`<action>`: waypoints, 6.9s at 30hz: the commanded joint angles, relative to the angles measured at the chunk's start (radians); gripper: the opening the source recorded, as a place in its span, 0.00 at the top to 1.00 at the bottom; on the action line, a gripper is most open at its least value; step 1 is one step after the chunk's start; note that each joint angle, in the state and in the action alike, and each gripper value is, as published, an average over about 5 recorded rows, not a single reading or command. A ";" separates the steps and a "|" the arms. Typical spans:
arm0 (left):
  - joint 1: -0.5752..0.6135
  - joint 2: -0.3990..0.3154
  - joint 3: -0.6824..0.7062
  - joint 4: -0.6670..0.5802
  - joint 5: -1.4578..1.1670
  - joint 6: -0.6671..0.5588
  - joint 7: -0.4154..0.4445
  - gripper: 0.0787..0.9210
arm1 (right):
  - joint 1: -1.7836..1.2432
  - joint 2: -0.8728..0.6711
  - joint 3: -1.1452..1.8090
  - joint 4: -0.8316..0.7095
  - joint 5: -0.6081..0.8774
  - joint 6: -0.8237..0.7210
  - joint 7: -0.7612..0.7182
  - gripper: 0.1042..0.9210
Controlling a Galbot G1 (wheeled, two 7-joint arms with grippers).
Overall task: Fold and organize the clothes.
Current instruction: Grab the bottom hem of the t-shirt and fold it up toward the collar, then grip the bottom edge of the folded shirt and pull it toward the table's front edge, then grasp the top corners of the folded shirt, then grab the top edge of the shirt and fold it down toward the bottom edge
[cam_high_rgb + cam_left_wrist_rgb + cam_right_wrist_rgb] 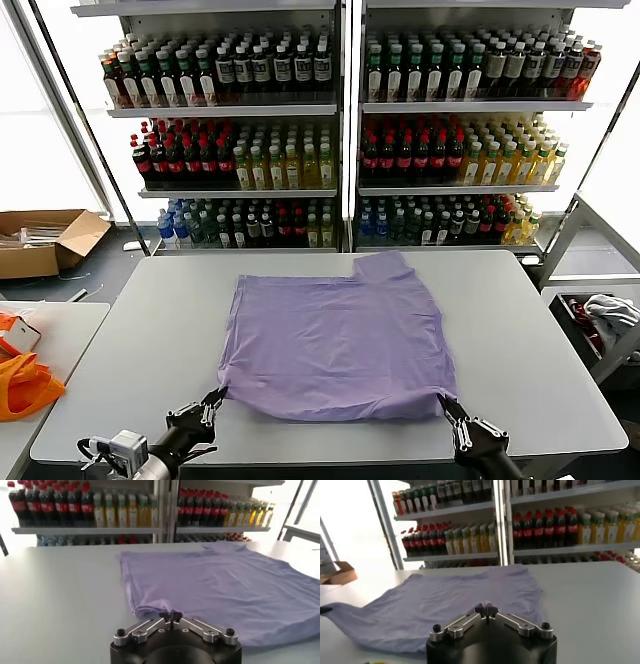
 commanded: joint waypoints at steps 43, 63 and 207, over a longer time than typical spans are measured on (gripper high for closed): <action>-0.254 0.036 0.135 0.295 -0.038 -0.030 -0.020 0.15 | 0.227 -0.011 -0.072 -0.229 -0.174 -0.268 0.174 0.13; -0.296 0.039 0.137 0.353 -0.072 -0.017 0.026 0.46 | 0.258 0.017 -0.167 -0.244 -0.163 -0.234 0.181 0.70; -0.807 0.244 0.400 0.741 -0.185 -0.058 0.231 0.99 | 1.106 0.080 -0.435 -0.877 0.068 -0.377 -0.103 1.00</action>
